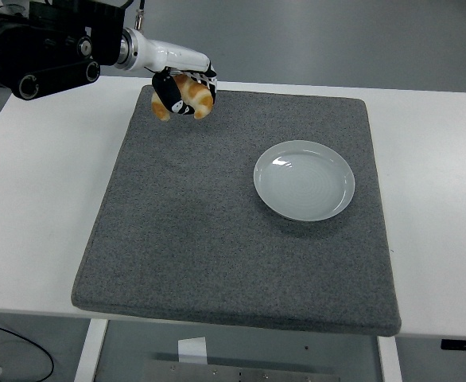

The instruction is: Place the bread on the plate

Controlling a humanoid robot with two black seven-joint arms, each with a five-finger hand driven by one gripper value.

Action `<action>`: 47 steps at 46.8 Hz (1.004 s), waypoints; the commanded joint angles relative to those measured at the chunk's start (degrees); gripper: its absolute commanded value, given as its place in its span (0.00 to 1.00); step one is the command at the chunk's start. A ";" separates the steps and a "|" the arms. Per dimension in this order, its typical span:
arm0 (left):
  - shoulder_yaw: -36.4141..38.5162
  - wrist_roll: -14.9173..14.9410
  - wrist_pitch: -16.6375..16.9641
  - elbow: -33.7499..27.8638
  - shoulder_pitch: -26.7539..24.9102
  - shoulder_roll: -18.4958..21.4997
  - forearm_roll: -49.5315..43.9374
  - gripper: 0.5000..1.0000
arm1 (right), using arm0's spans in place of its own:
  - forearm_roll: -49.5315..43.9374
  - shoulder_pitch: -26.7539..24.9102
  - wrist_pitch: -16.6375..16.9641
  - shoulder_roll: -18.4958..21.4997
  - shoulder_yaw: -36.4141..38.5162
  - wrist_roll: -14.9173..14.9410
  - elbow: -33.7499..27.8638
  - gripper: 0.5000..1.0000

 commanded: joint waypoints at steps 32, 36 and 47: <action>-5.67 -0.02 -0.91 0.03 -6.36 -1.79 -0.18 0.00 | 0.00 0.07 0.00 0.00 0.00 0.00 0.00 0.86; -7.26 -0.10 -0.91 0.03 -5.48 -4.78 -0.09 0.00 | 0.00 0.07 0.00 0.00 0.00 0.00 0.00 0.86; -8.75 -0.10 -0.12 0.12 -4.16 -8.30 0.08 0.00 | 0.00 0.07 0.00 0.00 -0.08 0.00 0.00 0.86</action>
